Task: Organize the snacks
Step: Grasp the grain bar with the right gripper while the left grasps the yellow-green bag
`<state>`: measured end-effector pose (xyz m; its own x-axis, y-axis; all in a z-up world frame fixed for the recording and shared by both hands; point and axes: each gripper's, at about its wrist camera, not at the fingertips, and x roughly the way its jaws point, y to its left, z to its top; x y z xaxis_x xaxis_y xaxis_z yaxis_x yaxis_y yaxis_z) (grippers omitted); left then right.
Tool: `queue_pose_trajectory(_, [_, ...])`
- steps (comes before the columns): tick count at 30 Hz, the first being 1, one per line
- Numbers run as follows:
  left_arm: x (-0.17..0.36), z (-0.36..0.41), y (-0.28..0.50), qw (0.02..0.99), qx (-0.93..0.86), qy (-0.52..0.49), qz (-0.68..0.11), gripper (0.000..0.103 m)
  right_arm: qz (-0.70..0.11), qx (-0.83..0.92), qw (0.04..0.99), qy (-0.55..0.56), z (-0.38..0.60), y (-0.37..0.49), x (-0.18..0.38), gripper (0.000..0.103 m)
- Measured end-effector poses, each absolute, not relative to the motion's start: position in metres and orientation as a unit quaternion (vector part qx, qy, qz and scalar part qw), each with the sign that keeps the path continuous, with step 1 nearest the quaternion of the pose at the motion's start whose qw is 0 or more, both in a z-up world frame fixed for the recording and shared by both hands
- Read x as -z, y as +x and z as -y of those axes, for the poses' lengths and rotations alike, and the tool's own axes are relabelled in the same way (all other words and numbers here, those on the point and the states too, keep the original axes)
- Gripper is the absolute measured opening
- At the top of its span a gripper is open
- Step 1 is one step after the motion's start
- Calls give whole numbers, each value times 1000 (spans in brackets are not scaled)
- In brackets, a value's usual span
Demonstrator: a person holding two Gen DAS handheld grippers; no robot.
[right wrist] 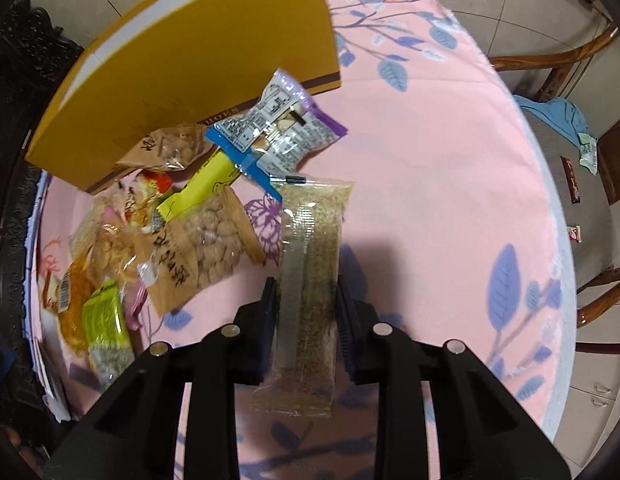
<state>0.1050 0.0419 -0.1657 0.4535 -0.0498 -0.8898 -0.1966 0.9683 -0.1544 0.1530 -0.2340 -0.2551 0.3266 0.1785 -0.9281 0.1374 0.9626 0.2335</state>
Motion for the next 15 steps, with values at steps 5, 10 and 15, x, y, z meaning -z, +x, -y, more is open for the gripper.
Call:
queue_pose_trajectory(5, [195,0,118,831,-2,-57,-553,101,-580,-15,799,156,254,134,250,29])
queue_pose_trajectory(10, [230,23,129,801,-9,-43,-597,101,-579,-14,799,162,268,124,237,29])
queue_pose_trajectory(15, [246,26,138,783,-21,-70,-618,101,-583,-22,796,162,277,122,241,29])
